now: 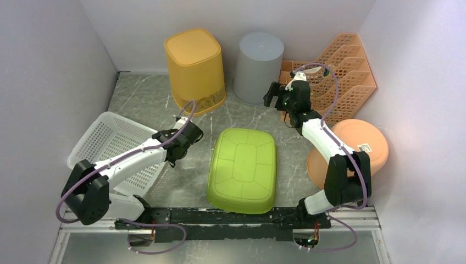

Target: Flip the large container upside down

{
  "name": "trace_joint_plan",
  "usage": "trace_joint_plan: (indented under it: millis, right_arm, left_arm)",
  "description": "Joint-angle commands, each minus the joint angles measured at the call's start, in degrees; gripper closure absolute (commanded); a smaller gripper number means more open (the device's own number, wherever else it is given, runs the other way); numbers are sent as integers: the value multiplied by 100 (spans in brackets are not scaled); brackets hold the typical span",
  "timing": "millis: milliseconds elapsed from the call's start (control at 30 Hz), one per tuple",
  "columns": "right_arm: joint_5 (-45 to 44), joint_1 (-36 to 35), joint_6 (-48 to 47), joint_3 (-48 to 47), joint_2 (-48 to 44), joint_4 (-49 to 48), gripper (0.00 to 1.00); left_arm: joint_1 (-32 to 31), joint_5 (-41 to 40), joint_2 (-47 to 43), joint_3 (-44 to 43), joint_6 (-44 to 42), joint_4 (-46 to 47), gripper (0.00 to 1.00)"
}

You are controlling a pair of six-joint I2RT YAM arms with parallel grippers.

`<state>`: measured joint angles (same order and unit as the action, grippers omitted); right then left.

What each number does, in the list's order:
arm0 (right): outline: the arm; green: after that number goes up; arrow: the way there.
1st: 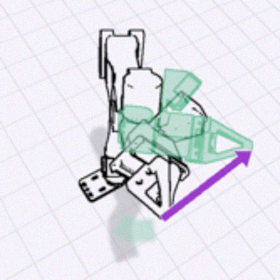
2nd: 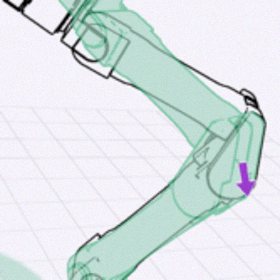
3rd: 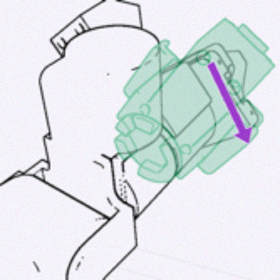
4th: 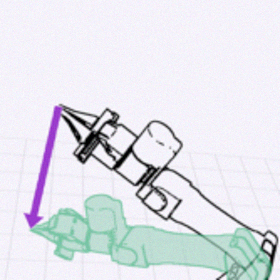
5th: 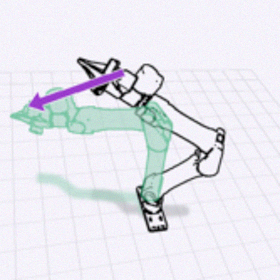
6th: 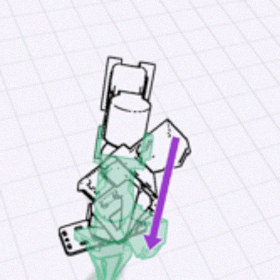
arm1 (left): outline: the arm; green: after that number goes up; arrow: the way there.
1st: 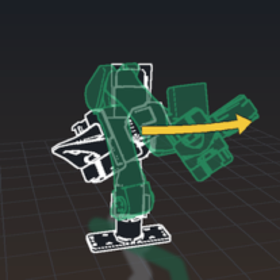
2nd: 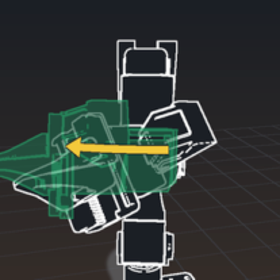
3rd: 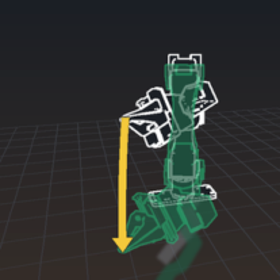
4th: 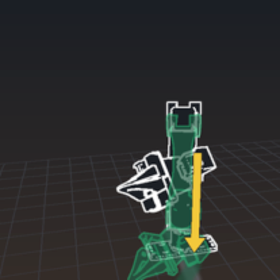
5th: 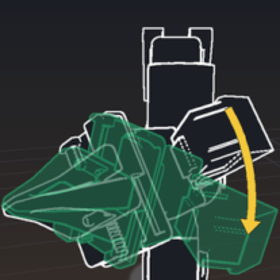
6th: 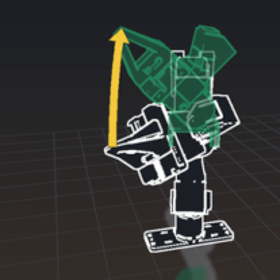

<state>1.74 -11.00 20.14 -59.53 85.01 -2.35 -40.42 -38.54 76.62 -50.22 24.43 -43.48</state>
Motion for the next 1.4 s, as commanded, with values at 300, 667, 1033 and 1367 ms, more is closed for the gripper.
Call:
trace_joint_plan:
  millis: [300, 667, 1033, 1367]
  right_arm:
    - [-173, -22, -51, 73, -165, -143, 0]
    - [-189, -17, -89, 75, -235, -136, 0]
    - [-207, -21, -92, 94, -362, -73, 0]
    - [-193, -19, -72, 102, -409, -58, 0]
  left_arm:
    - [-1923, -711, 231, -2460, 1764, -1192, 93]
    - [-2317, -154, -927, -2260, 635, 1945, 93]
    - [-2306, 422, -1878, -1439, 104, 4832, 93]
    - [-667, 1809, -2600, 333, 1813, 5910, 93]
